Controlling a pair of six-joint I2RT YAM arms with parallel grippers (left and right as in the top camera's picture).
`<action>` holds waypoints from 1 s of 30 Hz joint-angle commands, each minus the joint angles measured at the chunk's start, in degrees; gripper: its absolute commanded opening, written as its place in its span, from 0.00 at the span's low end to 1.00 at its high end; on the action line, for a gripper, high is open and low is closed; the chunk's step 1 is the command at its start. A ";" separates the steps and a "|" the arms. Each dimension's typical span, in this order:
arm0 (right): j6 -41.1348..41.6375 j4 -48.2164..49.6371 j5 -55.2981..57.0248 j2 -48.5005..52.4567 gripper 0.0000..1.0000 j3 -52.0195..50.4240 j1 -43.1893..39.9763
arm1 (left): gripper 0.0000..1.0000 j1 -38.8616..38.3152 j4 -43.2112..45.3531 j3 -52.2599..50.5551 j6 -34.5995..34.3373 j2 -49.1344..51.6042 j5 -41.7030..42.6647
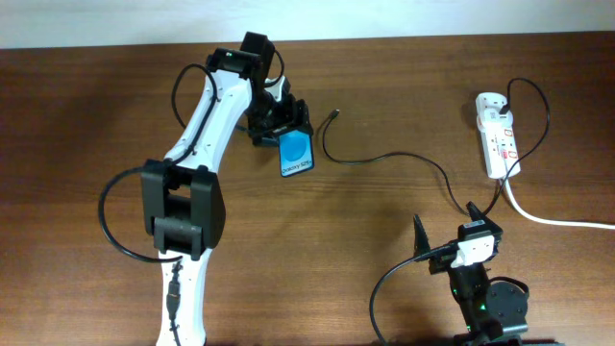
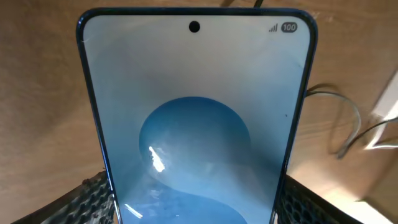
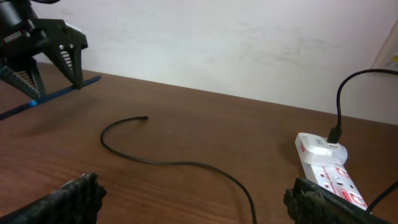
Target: Plug charger to phone and switch on socket
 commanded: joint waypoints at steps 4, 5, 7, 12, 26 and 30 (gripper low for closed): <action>0.24 3.63 -3.28 -0.44 0.98 -0.28 0.31 | 0.00 2.71 -1.90 1.66 -26.56 -0.07 22.27; 1.55 3.17 -4.46 -0.44 0.98 -0.28 0.31 | 0.00 3.78 -2.93 1.66 -28.59 -0.07 25.14; 7.69 3.17 -4.28 -0.44 0.98 -0.28 0.28 | 0.00 5.27 -4.31 1.66 -29.00 -0.07 28.85; 18.14 -5.03 -7.52 2.47 0.98 4.98 0.28 | 0.00 7.87 -5.49 1.66 -29.00 -0.07 44.87; 18.12 -31.67 -22.95 65.16 0.98 52.76 0.28 | 0.00 8.22 -5.86 1.66 -37.59 -0.07 49.83; 21.79 -26.03 -27.39 69.83 1.00 52.76 0.31 | 0.00 7.69 -5.97 1.66 -42.60 -0.07 23.32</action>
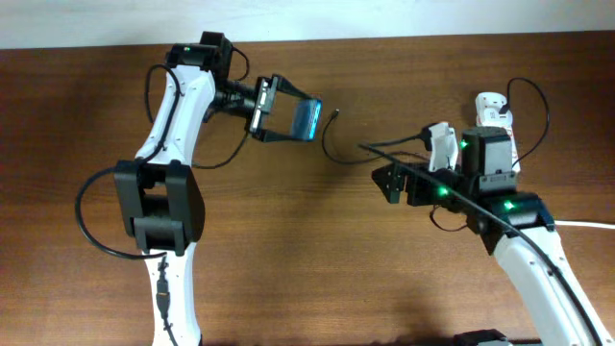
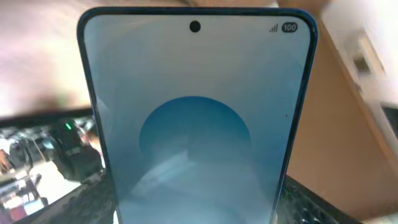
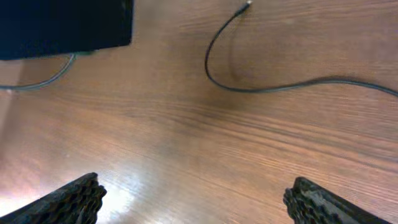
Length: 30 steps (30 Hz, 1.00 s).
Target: Plug charger to phone and switch on socket
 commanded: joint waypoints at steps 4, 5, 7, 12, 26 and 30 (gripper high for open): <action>16.22 9.75 -2.25 1.14 0.83 0.96 0.31 | 0.00 -2.86 -0.31 1.22 -8.79 -0.07 -29.14; 18.99 11.34 -2.05 1.14 0.79 0.96 0.35 | 0.00 -3.50 -0.31 1.22 -10.08 -0.07 -30.73; 26.36 13.42 0.55 2.86 0.74 0.96 1.55 | 0.00 -5.57 0.00 1.22 -12.13 -0.07 -32.28; 28.09 19.63 -0.57 10.51 0.70 0.96 8.74 | 0.00 -8.31 -0.02 1.22 -12.15 -0.04 -32.26; 34.07 25.40 12.17 18.75 0.54 0.96 17.90 | 0.00 -14.01 -1.42 1.22 -13.84 -0.07 -32.20; 34.07 25.46 13.20 18.80 0.46 0.96 17.97 | 0.00 -14.01 -1.57 1.22 -13.81 -0.07 -31.56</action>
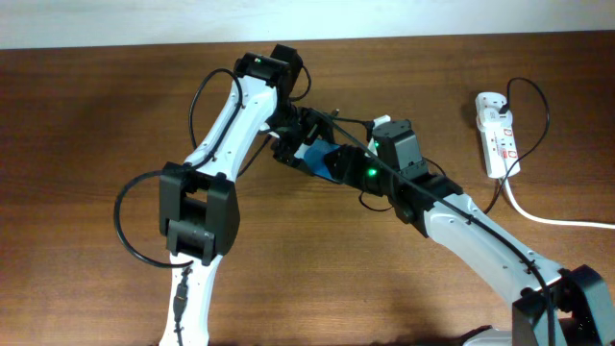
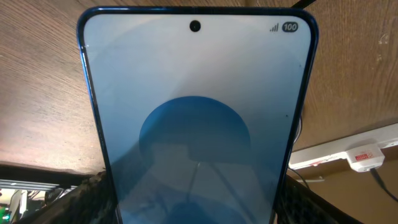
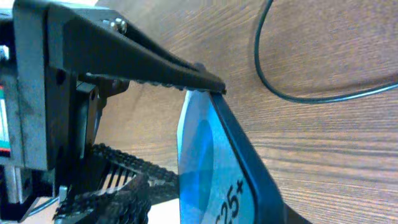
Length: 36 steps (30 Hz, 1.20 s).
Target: Plug charger to phone and switch on socket
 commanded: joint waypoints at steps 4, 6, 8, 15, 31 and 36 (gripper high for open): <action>2.19 0.68 1.90 0.52 0.31 0.74 0.35 | 0.00 -0.17 -0.33 1.20 -0.94 -0.04 1.79; 2.38 0.85 1.68 0.52 0.30 0.74 0.37 | 0.00 -0.17 -0.33 1.22 -0.94 -0.07 2.23; 2.36 1.01 1.70 0.52 0.30 0.74 0.37 | 0.00 -0.17 -0.35 1.22 -0.94 -0.04 2.23; 2.36 0.96 1.66 0.52 0.04 0.74 0.35 | 0.00 -0.15 -0.33 1.20 -0.94 -0.04 2.21; 2.40 8.31 -5.84 -4.15 0.04 1.33 -15.19 | 0.91 4.46 13.66 1.22 25.40 -0.07 22.56; 23.76 19.21 -0.20 -4.22 0.04 1.70 -15.45 | 0.90 4.87 38.73 1.22 27.67 -0.07 47.54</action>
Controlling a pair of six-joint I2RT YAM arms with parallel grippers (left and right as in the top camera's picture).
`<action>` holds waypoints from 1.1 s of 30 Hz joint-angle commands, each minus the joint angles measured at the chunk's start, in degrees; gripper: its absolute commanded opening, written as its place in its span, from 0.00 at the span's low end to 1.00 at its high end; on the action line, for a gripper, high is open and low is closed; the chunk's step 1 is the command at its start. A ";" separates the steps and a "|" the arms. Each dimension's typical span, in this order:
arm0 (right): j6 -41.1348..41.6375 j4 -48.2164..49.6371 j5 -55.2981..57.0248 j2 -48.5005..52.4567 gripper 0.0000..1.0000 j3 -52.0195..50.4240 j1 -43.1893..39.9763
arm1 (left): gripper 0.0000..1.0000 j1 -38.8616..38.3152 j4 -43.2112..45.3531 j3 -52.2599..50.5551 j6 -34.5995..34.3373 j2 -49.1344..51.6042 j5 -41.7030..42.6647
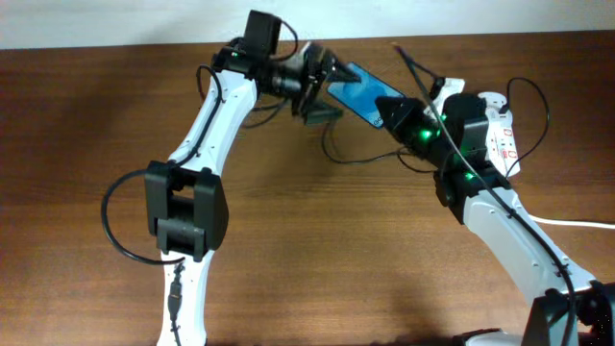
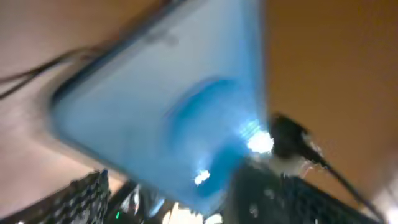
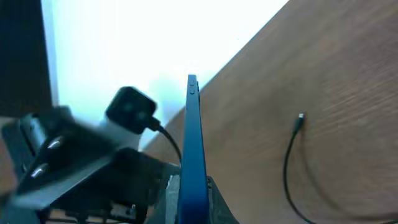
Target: Plug charger to phone and switch on socket
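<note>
The blue phone [image 1: 370,96] hangs tilted above the back of the table. My right gripper [image 1: 399,120] is shut on its right end; the right wrist view shows the phone [image 3: 193,143] edge-on between the jaws of the gripper [image 3: 193,186]. My left gripper [image 1: 325,88] stands open at the phone's left end, not gripping it. The left wrist view is blurred and shows the phone [image 2: 168,118] askew ahead of the left gripper [image 2: 199,205]. The black charger cable [image 1: 360,160] lies on the table, with its plug tip [image 3: 300,116] free.
The white socket strip [image 1: 502,142] lies at the right, partly behind my right arm, with a plug in its far end. Its white mains lead [image 1: 567,223] runs off the right edge. The wall borders the table's far edge.
The phone was in my left gripper low over the table's middle, with the right gripper beside it. Now it is higher and further back, in my right gripper, and the left has let go.
My left gripper held the phone near the table's back left while the right arm was folded at the front. Then the left held it raised and the right arm was out over the cable. Both met mid-table, and now the right gripper holds the phone.
</note>
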 commanded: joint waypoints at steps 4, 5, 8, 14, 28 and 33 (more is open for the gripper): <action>35.87 2.58 11.02 -1.64 0.04 1.42 1.20 | 0.87 0.22 7.93 0.66 1.97 -0.07 11.39; 38.36 4.13 11.91 -1.64 0.04 1.42 2.05 | 0.87 0.22 7.96 0.66 1.97 -0.07 10.27; 41.72 5.35 12.55 -1.64 0.04 1.42 4.74 | 0.80 0.22 7.98 0.63 1.92 -0.07 6.62; 41.72 5.38 24.83 -0.92 0.04 1.42 10.99 | 0.70 0.11 20.04 0.66 -12.41 -0.07 2.40; 42.77 10.32 25.57 4.02 0.04 1.42 13.35 | 0.28 -1.86 22.36 0.66 -21.09 -0.07 -9.44; 42.75 10.29 25.59 4.02 0.04 1.42 14.10 | 0.00 -1.86 22.36 0.66 -21.07 -0.07 -9.01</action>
